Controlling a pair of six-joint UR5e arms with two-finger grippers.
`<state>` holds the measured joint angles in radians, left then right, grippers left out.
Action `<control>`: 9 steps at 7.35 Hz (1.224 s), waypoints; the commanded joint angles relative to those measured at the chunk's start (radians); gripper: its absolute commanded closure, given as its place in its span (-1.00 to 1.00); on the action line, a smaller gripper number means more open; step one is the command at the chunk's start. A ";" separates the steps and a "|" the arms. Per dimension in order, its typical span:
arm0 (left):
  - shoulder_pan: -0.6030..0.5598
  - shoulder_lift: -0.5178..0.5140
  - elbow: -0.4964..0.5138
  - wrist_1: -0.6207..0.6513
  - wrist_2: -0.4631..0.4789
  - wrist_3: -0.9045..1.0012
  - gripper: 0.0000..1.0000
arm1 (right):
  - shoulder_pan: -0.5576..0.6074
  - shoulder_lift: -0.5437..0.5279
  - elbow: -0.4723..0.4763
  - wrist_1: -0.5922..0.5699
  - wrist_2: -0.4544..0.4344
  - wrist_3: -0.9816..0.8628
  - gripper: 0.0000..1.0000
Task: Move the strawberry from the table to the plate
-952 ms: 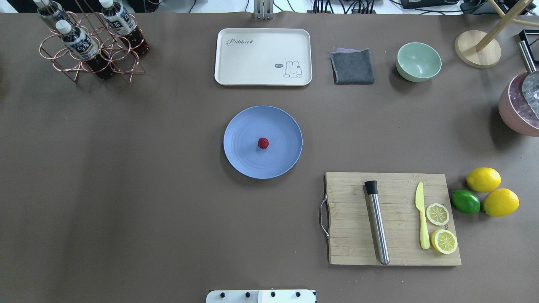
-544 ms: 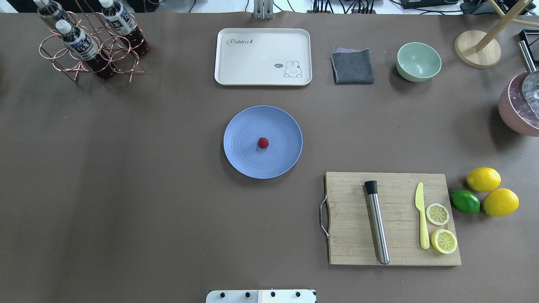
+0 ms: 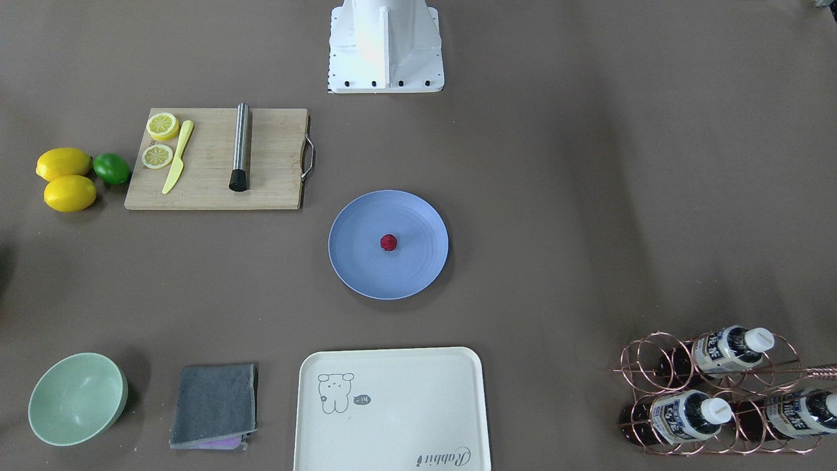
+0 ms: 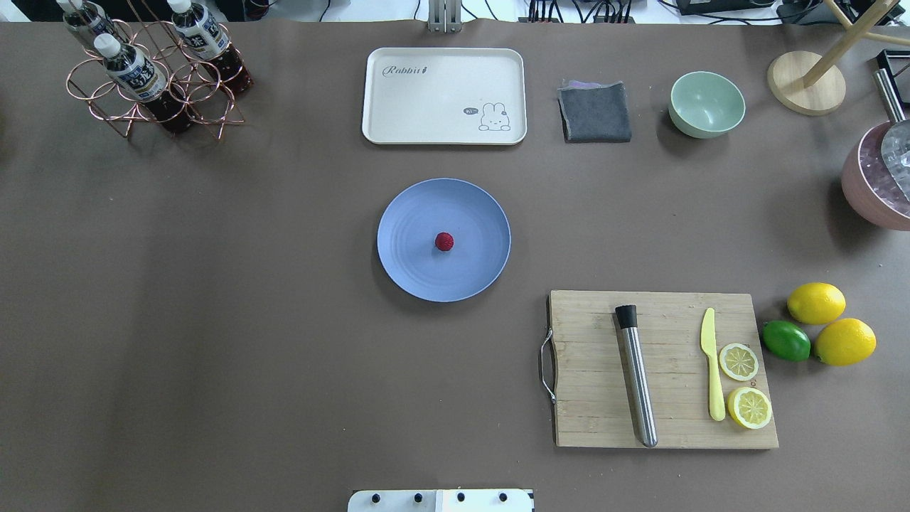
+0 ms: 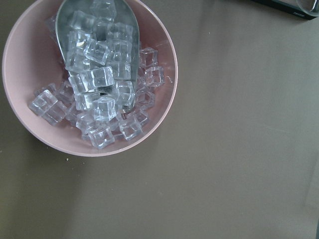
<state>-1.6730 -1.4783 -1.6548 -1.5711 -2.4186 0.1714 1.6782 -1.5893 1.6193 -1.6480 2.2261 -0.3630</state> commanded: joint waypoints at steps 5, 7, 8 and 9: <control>-0.001 -0.002 -0.003 -0.003 0.000 0.004 -0.96 | -0.002 -0.017 -0.001 0.008 0.043 -0.001 -1.00; -0.001 0.000 -0.005 -0.003 -0.002 0.005 -0.96 | 0.000 -0.018 0.001 0.008 0.044 -0.002 -1.00; -0.001 0.000 -0.005 -0.003 -0.002 0.005 -0.96 | -0.002 -0.018 0.002 0.008 0.044 -0.004 -1.00; -0.001 0.000 -0.005 -0.003 -0.002 0.005 -0.96 | -0.002 -0.018 0.004 0.008 0.044 -0.004 -1.00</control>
<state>-1.6736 -1.4791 -1.6597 -1.5738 -2.4205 0.1763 1.6774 -1.6075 1.6212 -1.6398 2.2701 -0.3660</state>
